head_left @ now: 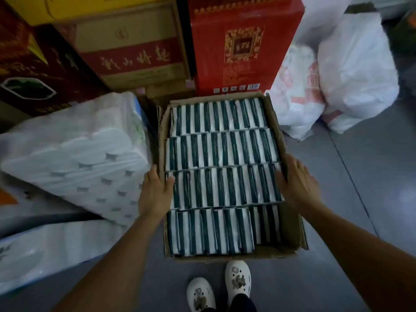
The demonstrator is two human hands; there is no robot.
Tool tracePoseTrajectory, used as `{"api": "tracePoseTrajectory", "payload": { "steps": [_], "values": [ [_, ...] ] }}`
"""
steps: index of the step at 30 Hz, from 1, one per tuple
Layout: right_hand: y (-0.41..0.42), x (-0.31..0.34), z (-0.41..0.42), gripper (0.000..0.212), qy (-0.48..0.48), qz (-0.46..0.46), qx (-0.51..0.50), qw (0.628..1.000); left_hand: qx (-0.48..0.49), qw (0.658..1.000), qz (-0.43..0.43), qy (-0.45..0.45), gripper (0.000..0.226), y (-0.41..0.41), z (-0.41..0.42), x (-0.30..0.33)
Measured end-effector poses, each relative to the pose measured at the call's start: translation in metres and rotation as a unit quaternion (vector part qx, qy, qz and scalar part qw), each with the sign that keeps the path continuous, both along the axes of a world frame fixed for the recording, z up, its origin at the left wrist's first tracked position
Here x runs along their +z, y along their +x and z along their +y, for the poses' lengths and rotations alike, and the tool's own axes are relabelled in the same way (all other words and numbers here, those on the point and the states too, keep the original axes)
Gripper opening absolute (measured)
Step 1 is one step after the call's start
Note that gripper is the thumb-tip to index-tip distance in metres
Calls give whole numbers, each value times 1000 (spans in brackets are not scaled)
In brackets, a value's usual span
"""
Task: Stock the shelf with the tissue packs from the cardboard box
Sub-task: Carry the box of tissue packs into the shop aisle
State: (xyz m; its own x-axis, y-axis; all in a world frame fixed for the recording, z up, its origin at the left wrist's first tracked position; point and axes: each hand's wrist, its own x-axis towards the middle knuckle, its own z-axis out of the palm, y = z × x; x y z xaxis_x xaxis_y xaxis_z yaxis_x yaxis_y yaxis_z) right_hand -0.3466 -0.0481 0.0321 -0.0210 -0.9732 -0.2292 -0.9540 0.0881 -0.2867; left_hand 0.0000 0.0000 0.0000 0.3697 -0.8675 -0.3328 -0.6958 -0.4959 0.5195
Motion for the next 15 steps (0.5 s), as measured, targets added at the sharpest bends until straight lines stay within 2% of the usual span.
{"api": "tracePoseTrajectory", "payload": {
  "steps": [2,4,10,15],
  "values": [
    [1,-15,-13,46,-9,-42,-62,997,62,997,33,-4,71,5,-13,-18],
    [1,-28,-23,45,11,-46,-96,994,93,994,55,-3,71,10,-22,-31],
    [-8,-68,-32,22,2,-78,-174,982,117,988,77,-60,47,6,-27,-54],
    [-14,-72,-34,29,-6,-26,-160,987,62,997,-5,-56,39,14,-31,-59]
  ]
}}
